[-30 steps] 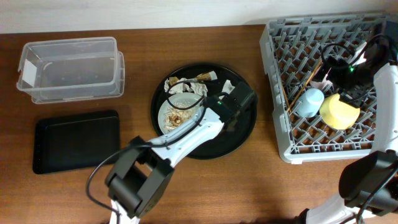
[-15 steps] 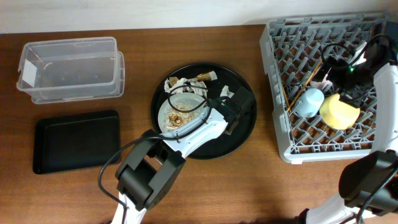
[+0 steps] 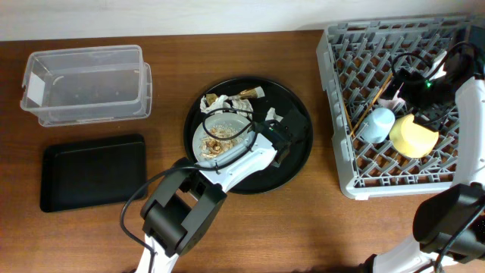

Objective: Sort waste into correct bins and load items into the dishwasher rack
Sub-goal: 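Grasp the white plate rim with the left gripper and lift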

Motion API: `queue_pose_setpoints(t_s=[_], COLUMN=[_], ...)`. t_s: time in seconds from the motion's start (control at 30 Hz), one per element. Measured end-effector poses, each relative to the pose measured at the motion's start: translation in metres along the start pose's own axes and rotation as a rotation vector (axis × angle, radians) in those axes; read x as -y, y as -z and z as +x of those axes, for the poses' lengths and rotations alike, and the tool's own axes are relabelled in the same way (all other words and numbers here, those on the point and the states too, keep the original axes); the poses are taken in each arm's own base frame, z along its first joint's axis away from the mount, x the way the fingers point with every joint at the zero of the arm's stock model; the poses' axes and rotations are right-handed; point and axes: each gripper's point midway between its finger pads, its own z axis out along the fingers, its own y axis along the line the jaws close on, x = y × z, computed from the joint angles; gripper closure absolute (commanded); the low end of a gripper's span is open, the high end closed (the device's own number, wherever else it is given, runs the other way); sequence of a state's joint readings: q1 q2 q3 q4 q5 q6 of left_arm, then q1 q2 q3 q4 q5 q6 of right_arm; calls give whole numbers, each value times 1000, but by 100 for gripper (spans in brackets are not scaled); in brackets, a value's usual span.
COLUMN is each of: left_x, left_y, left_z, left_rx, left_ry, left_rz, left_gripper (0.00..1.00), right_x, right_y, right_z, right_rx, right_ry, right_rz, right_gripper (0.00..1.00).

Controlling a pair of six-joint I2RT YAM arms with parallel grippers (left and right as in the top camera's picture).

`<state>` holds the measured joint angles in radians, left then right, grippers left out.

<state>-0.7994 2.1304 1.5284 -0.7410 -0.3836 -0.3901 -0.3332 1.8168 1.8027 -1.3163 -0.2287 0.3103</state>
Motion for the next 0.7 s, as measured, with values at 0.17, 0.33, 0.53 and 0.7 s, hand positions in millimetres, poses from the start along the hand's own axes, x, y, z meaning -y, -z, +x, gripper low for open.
queue_pose_setpoints(t_s=[0.17, 0.33, 0.53, 0.7], left_x=[-1, -1, 0, 0], left_y=[0, 0, -3, -5], left_z=[5, 10, 17, 21], left_rx=[-21, -40, -60, -70], left_ry=[-8, -14, -20, -19], left_rz=[-2, 1, 9, 10], left_gripper=[77, 77, 82, 91], right_x=[0, 0, 0, 0], right_y=[0, 0, 0, 0], right_z=[0, 0, 0, 0], right_rx=[0, 0, 0, 0], right_ry=[0, 0, 0, 0], right_rz=[0, 0, 0, 0], right_gripper=[2, 2, 2, 2])
